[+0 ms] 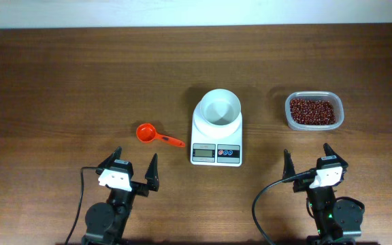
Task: Scoop and weigh 50g on scale
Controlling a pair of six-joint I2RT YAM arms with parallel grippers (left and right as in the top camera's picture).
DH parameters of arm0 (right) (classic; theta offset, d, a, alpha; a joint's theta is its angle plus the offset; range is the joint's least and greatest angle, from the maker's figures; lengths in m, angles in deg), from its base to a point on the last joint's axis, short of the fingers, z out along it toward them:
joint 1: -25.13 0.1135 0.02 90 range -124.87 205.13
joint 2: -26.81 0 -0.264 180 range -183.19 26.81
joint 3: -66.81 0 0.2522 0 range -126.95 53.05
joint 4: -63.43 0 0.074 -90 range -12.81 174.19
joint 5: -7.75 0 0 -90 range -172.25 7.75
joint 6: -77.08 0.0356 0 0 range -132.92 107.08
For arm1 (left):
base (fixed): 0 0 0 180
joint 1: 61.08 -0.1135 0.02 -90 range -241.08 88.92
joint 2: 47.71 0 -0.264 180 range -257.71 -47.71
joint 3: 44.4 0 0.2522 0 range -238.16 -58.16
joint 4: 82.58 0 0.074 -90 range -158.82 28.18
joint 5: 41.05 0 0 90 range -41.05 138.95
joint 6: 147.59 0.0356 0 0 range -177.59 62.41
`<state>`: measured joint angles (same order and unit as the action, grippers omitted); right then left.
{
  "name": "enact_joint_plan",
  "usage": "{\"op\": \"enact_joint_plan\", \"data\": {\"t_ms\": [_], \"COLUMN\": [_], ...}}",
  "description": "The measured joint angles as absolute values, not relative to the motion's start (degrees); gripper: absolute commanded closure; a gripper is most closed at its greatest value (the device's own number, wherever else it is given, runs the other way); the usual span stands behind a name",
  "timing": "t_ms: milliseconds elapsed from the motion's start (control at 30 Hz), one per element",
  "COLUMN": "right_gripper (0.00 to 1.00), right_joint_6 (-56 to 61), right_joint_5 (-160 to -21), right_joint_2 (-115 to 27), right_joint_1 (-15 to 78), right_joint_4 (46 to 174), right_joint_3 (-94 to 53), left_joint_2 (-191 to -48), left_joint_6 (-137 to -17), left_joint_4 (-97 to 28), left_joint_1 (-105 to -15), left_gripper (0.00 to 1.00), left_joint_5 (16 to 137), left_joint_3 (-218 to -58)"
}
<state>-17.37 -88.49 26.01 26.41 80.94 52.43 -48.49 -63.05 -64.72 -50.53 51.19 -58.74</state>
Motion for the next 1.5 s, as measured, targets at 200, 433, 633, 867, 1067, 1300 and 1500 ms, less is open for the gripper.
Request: {"op": "enact_joint_plan", "data": {"t_ms": [200,433,633,867,1067,1300,1500], "right_gripper": [0.01,0.01,0.01,0.01,0.01,0.01,0.01], "right_joint_6": [-17.41,-17.41,-17.39,-17.39,-17.43,-17.39,-17.39], "right_joint_5": [-88.49,-88.49,-88.49,-88.49,-88.51,-88.49,-88.49], "right_joint_2": [26.01,26.01,26.01,26.01,26.01,26.01,26.01], "right_joint_1": [26.41,26.41,26.41,26.41,26.41,26.41,26.41], "right_joint_4": [80.94,80.94,80.94,80.94,80.94,80.94,80.94], "right_joint_3": [52.43,52.45,52.43,52.43,52.45,52.43,52.43], "left_joint_2": [-48.49,-48.49,-48.49,-48.49,-48.49,-48.49,-49.1], "left_joint_6": [-63.05,-63.05,-63.07,-63.05,-63.05,-63.0,-62.98], "left_joint_4": [-64.72,-65.16,-66.06,-66.14,-64.29,-61.97,-61.51], "left_joint_1": [-50.53,-50.53,-50.53,-50.53,-50.53,-50.53,-50.53], "left_gripper": [0.01,0.01,0.01,0.01,0.01,0.01,0.01], "left_joint_5": [51.01,51.01,51.01,51.03,51.08,51.08,51.08], "left_joint_3": [-58.74,-58.74,-59.09,-61.98,-64.08,-67.42,-68.49]}}
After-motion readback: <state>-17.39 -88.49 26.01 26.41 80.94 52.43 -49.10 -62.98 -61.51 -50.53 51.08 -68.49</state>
